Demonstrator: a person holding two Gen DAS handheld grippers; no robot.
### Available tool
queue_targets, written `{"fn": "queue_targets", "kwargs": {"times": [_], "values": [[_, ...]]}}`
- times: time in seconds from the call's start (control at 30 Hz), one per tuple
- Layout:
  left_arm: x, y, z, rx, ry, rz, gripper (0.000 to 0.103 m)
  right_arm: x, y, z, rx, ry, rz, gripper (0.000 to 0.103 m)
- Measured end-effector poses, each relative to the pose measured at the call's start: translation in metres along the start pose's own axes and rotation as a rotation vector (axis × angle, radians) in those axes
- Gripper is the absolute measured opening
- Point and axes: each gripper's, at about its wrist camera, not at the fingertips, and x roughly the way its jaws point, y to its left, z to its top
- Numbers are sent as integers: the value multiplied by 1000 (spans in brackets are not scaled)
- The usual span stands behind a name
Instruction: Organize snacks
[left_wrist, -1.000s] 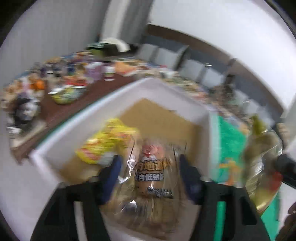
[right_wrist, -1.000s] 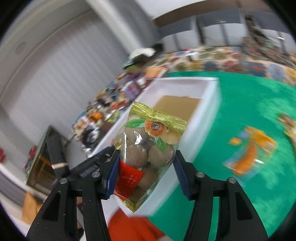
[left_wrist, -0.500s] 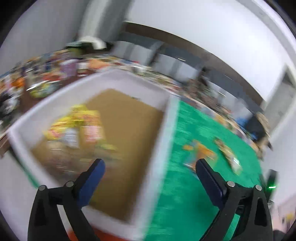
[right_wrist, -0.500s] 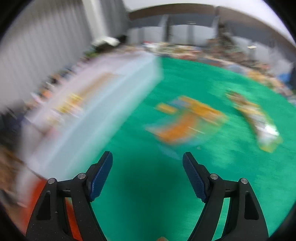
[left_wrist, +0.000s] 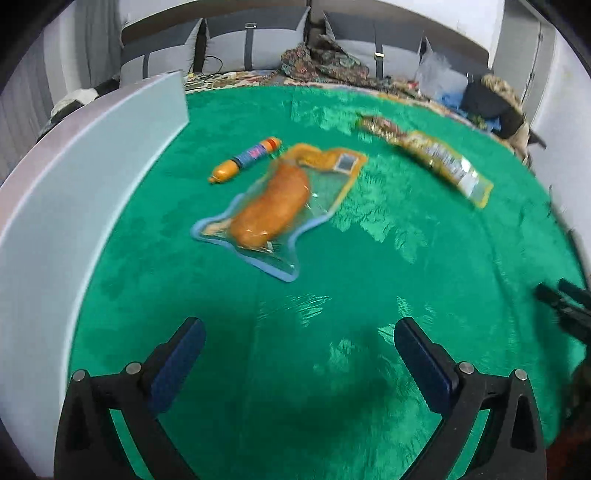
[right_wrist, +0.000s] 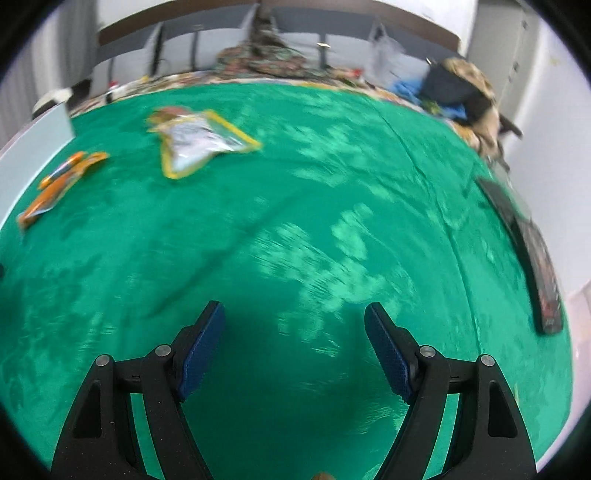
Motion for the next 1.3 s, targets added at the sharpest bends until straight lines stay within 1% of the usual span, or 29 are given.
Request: {"fn": "queue_targets", "kwargs": {"times": [0.03,0.07,0.1,0.13,0.2,1.3], "values": [[7,-3,-1,22,8,18,101,-3,-4,-4,26,-19,25,83],[15,-5,-4,41,17,32,103,-1,-9,-4,50,-14,44,84],[16,-6,-6,39,-17,24,103,-1,-15,-4,70,-13,51,85],[17,-5,-7,31,-17,37,103,-2,-16,-4,73,-13,50,86],[17,-4,-6,16,-30,37,103,-2,-11,-5,64,-10,42,87],[19,-3,-8,17,-35,35,103,-3,-6,-7,68,-9,41,88]]}}
